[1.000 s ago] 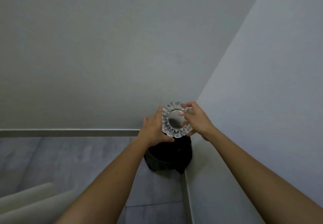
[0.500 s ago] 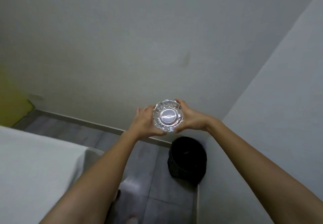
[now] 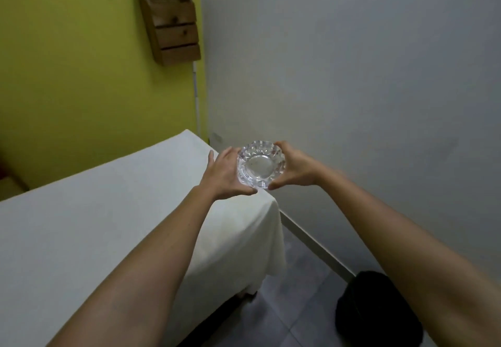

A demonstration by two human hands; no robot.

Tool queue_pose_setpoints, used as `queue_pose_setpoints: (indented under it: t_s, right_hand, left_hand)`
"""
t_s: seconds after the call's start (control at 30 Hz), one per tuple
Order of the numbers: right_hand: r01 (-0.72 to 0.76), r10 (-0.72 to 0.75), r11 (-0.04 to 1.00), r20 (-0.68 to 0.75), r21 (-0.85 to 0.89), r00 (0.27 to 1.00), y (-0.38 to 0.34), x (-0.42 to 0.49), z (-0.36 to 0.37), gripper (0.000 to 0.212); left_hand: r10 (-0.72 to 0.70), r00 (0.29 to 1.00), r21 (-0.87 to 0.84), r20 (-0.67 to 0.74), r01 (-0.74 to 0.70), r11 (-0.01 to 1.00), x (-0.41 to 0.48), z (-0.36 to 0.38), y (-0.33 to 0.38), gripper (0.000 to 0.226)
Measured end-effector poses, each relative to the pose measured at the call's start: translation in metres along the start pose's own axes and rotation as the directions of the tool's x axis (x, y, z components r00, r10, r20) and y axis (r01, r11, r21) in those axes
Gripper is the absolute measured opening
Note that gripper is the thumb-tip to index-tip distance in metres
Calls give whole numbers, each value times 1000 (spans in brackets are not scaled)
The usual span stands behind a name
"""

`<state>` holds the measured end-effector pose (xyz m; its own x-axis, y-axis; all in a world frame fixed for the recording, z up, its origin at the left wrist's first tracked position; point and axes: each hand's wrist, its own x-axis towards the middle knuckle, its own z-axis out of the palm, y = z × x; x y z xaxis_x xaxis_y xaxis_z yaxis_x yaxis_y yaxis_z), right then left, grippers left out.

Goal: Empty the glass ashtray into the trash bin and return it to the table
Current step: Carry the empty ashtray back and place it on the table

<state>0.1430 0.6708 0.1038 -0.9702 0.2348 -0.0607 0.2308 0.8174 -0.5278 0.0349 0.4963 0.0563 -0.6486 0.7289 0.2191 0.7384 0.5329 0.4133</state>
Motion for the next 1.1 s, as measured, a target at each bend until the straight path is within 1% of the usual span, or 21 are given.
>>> queue_pose_setpoints:
  t_s: [0.07,0.17,0.3,0.37,0.53,0.63,0.73,0.87,0.97,1.1]
  right_hand:
    - [56,-55,998,44,-16,998,-38,20,22,110]
    - [186,-184,982,120,-11,976,-108,50,69,100]
    - [327,-314,945,212,-27,926,-203,72,146,104]
    - [375,-360,927,253,-13,898,-246,77,188,105]
    - [448,-423,894,367,19,829,-320,80,273,108]
    - [467,-425,884,406,-7,809,-346,78,312,111]
    - [470,-408,882,438,-40,801,-357,75,341,107]
    - [458,-378,886,459,-74,804,-359,79,368,104]
    - [465,-359,876,473,-126,805,-360,85,378,106]
    - [471,-345,868,491,-157,800,-357,85,385,105]
  left_hand:
    - [-94,996,39,-6,94,995,-25,-25,-36,111]
    - [-247,968,46,-39,249,967,-78,-61,-98,112]
    - [-428,902,82,-58,432,898,-156,-107,-170,114]
    - [-495,866,106,-65,499,860,-197,-128,-205,113]
    - [-615,788,137,-38,614,778,-283,-158,-274,113]
    - [-677,736,207,6,662,720,-318,-158,-299,119]
    - [-711,702,261,35,681,685,-338,-154,-316,119]
    - [-725,682,293,91,678,674,-345,-147,-335,122]
    - [-738,669,316,94,683,659,-347,-139,-345,120]
    - [-746,651,329,143,679,656,-348,-132,-351,120]
